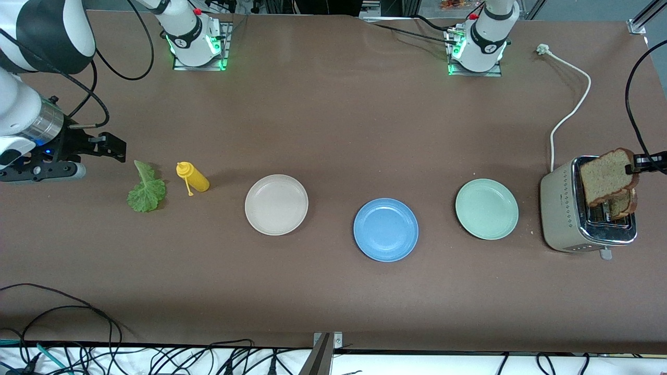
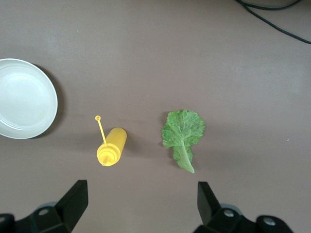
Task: Make sandwich in blue plate with both arms
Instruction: 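Lift the bread slice out and carry it to the blue plate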
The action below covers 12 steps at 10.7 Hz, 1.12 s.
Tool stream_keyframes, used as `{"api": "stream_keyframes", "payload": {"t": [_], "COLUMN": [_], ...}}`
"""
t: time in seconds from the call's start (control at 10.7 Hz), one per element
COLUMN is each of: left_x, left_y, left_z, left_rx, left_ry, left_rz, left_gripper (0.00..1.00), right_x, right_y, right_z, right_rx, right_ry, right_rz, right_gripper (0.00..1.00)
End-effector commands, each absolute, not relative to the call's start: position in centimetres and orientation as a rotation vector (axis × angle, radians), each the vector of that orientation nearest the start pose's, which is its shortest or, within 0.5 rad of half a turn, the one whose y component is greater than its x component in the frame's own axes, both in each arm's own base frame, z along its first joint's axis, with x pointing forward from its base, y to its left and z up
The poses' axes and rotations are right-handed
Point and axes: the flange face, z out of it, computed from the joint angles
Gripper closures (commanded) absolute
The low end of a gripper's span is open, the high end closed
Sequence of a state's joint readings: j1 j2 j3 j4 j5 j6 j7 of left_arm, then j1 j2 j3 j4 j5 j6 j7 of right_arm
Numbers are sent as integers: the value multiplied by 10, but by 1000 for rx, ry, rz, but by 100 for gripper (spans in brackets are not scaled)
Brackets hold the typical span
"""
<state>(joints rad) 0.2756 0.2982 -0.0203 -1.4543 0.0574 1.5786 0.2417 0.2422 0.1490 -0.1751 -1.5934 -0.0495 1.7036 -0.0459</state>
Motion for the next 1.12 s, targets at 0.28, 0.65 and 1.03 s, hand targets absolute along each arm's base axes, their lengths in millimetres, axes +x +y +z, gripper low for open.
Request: {"api": "stream_keyframes", "payload": {"t": [0.28, 0.65, 1.03], "left_x": [612, 617, 621], "left_y": [146, 93, 42], "left_z": [517, 526, 513], "left_rx": [-3101, -3092, -3257], "left_ry": [48, 4, 25], "left_rz": [313, 286, 315], "left_gripper": [100, 100, 100], "right_x": [602, 602, 604], "right_y": [43, 43, 43], "right_z": [543, 541, 538], "right_rx": [-3216, -3216, -3217], "right_ry": [-216, -214, -214], "right_rz": [52, 55, 60], "right_gripper": [0, 0, 0]}}
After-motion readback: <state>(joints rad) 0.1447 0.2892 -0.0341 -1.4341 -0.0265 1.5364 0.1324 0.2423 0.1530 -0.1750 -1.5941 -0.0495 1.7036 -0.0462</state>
